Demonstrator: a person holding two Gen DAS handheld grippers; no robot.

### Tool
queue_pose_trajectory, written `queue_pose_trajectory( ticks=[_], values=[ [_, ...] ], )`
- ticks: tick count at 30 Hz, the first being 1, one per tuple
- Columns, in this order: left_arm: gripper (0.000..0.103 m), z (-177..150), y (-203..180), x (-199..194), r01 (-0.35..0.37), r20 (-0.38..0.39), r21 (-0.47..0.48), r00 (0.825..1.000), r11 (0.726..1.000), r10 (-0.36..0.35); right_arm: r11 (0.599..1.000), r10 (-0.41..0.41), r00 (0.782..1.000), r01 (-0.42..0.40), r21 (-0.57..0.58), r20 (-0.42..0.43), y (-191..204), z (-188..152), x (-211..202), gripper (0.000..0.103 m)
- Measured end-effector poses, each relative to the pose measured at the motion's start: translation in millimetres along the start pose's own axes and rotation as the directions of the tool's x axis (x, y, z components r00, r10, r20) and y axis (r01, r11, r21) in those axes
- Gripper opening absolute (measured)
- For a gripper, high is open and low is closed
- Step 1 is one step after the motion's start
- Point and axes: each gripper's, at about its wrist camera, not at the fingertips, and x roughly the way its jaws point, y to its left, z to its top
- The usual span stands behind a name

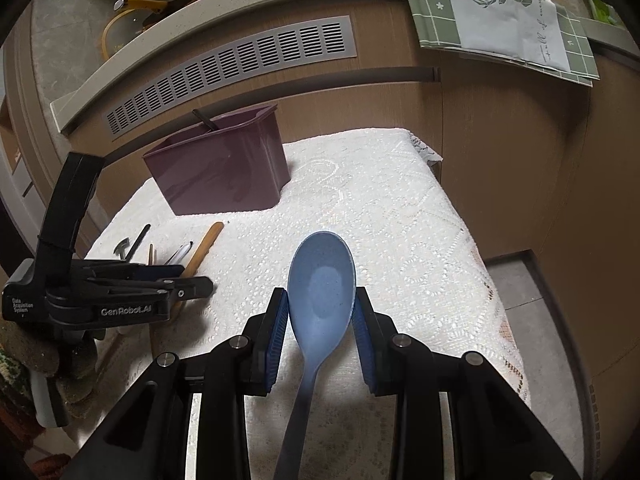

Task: Organize utensils

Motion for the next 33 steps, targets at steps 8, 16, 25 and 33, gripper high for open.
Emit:
queue_pose_trajectory(
  ticks=[8, 16, 25, 33],
  values=[
    [0.027, 56, 0, 38, -0.077, -0.051, -0.049, 0.996, 0.996, 0.074, 1.0, 0.001, 1.0, -0.001, -0.019, -0.01, 4, -6, 5, 0.03],
    [0.012, 40, 0, 14, -0.013, 0.003, -0.051, 1.0, 0.999, 0.014, 0.997, 0.079, 0.997, -0.078, 0.015, -0.014, -4, -1, -2, 0.03],
    [0.012, -24, 12, -82, 0.034, 0.275, -0.074, 0.961, 0.997, -0.013, 0.993, 0.093, 0.995, -0.095, -0.068, -0.029, 19, 8, -14, 0.03],
    [0.012, -32, 32, -134, -0.005, 0.428, -0.085, 0.903, 0.996, 0.041, 0.989, 0.094, 0.995, -0.095, -0.113, -0.014, 39, 15, -20, 0.03]
  ],
)
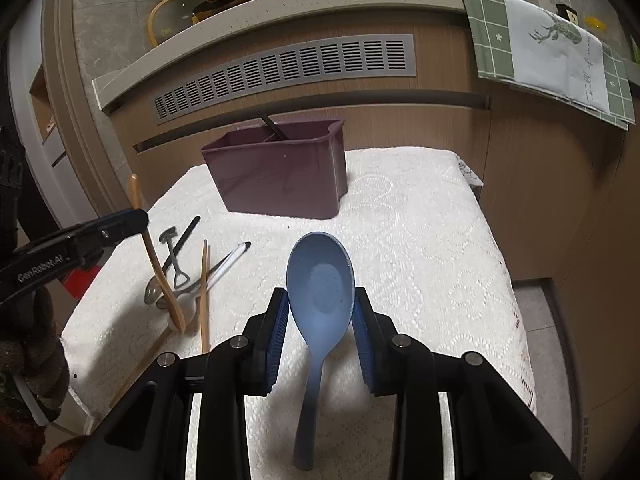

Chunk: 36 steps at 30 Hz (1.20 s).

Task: Organize utensils

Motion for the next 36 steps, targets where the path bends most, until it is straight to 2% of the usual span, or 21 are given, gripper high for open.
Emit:
queue_pose_trajectory(
  ticks=[3, 6, 8, 9, 10, 11, 13, 15, 17, 20, 25, 28, 31, 36],
  values=[
    [0.012, 20, 5, -13, -0.003, 0.062, 0.015, 0.998, 1.0, 0.002, 1.0, -0.01, 1.0, 0.011, -0.013, 0.025, 5, 11, -1, 0.029],
    [0.012, 71, 12, -32, 0.04, 0.147, 0.024, 0.988, 0.999, -0.043, 0.999, -0.02, 0.991, 0.026, -0.047, 0.136, 14, 50, -19, 0.029],
    [0.012, 108, 16, -42, 0.062, 0.201, 0.033, 0.977, 0.998, -0.067, 0.996, -0.024, 0.968, 0.044, -0.076, 0.252, 22, 93, -39, 0.029],
    [0.012, 127, 20, -44, 0.08, 0.224, 0.035, 0.971, 0.996, -0.085, 0.995, -0.015, 0.949, 0.043, -0.085, 0.314, 25, 117, -50, 0.028],
    [0.012, 140, 23, -45, 0.094, 0.236, 0.031, 0.967, 0.995, -0.098, 0.995, -0.006, 0.936, 0.041, -0.092, 0.352, 27, 134, -55, 0.011],
    [0.012, 155, 29, -43, 0.111, 0.253, 0.021, 0.961, 0.994, -0.113, 0.994, 0.003, 0.921, 0.041, -0.105, 0.389, 31, 156, -59, 0.006],
    [0.012, 173, 36, -36, 0.117, 0.279, 0.02, 0.953, 0.993, -0.118, 0.993, 0.017, 0.907, 0.035, -0.116, 0.421, 35, 181, -57, 0.006],
    [0.012, 185, 44, -23, 0.093, 0.308, 0.016, 0.947, 0.996, -0.093, 0.989, 0.02, 0.895, 0.048, -0.14, 0.447, 43, 202, -44, 0.006],
    [0.012, 190, 54, -8, 0.098, 0.3, -0.002, 0.949, 0.995, -0.093, 0.985, 0.017, 0.904, 0.06, -0.164, 0.428, 49, 213, -23, 0.004],
    [0.012, 191, 69, 9, 0.111, 0.282, -0.031, 0.954, 0.993, -0.097, 0.984, 0.046, 0.927, 0.021, -0.174, 0.371, 47, 218, 4, 0.003],
    [0.012, 187, 82, 42, 0.126, 0.239, -0.071, 0.965, 0.989, -0.106, 0.981, 0.013, 0.957, 0.043, -0.188, 0.288, 41, 210, 40, 0.003],
    [0.012, 181, 82, 62, 0.128, 0.221, -0.074, 0.969, 0.989, -0.108, 0.981, -0.003, 0.965, 0.054, -0.187, 0.263, 38, 201, 50, 0.003],
    [0.012, 171, 79, 83, 0.094, 0.196, -0.062, 0.977, 0.994, -0.08, 0.978, 0.0, 0.969, 0.052, -0.204, 0.248, 38, 190, 54, 0.003],
    [0.012, 151, 86, 115, 0.09, 0.125, -0.119, 0.989, 0.989, -0.075, 0.978, -0.016, 0.973, 0.063, -0.199, 0.231, 28, 173, 53, 0.003]
  ],
)
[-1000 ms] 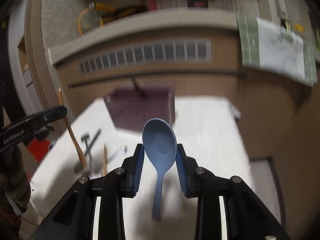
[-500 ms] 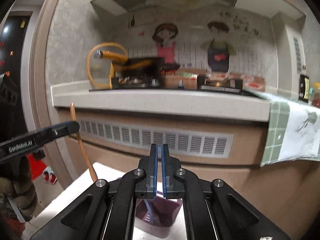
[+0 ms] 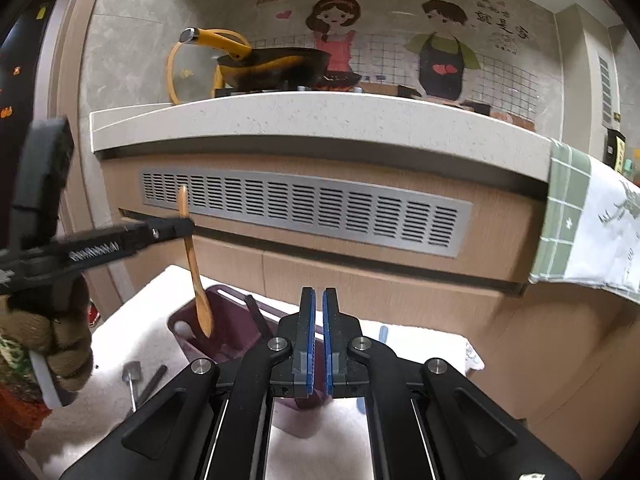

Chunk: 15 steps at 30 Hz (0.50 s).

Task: Organize utensils

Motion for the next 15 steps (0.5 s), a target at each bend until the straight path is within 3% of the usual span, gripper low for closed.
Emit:
queue_pose_trajectory(
  ticks=[3, 8, 11, 15],
  values=[
    [0.012, -6, 3, 2, 0.012, -0.014, -0.026, 1.0, 1.0, -0.012, 0.999, -0.003, 1.0, 0.004, 0.031, -0.022, -13, -7, -1, 0.003],
    [0.012, 1, 1, -17, 0.027, 0.037, -0.026, 0.999, 0.999, -0.027, 0.999, 0.023, 0.995, -0.021, 0.031, -0.098, -29, -22, 11, 0.008],
    [0.012, 9, -2, -32, 0.041, 0.074, -0.027, 0.996, 0.999, -0.039, 0.993, 0.101, 0.976, -0.086, 0.083, -0.193, -47, -41, 38, 0.018],
    [0.012, 14, -7, -61, 0.081, 0.098, -0.017, 0.992, 0.997, -0.079, 0.989, 0.11, 0.95, -0.077, 0.122, -0.292, -67, -64, 87, 0.018]
  ],
)
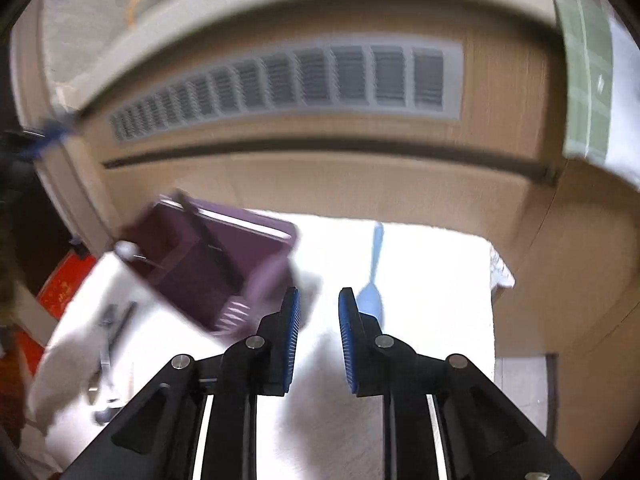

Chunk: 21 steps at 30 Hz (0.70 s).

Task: Organize utensils

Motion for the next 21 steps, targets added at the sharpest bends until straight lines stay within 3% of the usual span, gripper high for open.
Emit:
queue_pose_trajectory(
  ticks=[6, 12, 14, 17, 21],
  values=[
    [0.012, -14, 0, -45, -0.015, -0.006, 0.022, 1.0, 1.0, 0.016, 1.0, 0.019, 0.996, -0.018, 0.011, -0.086, -29, 13, 68, 0.018],
    [0.012, -38, 15, -52, -0.071, -0.08, -0.028, 0.994, 0.997, 0.068, 0.996, 0.043, 0.984, -0.028, 0.089, -0.175, -58, 20, 120, 0.018],
    [0.012, -46, 19, -49, -0.08, -0.101, -0.04, 0.992, 0.996, 0.076, 0.998, 0.029, 0.982, -0.016, 0.069, -0.186, -55, 17, 116, 0.01],
    [0.012, -60, 22, -41, -0.063, -0.139, -0.053, 0.989, 0.997, 0.055, 0.998, -0.012, 0.978, 0.023, 0.052, -0.207, -48, 2, 94, 0.007],
    [0.012, -83, 26, -29, -0.021, -0.202, -0.089, 0.979, 0.996, 0.003, 0.999, 0.024, 0.966, -0.013, 0.045, -0.259, -32, -49, 44, 0.007]
  ],
)
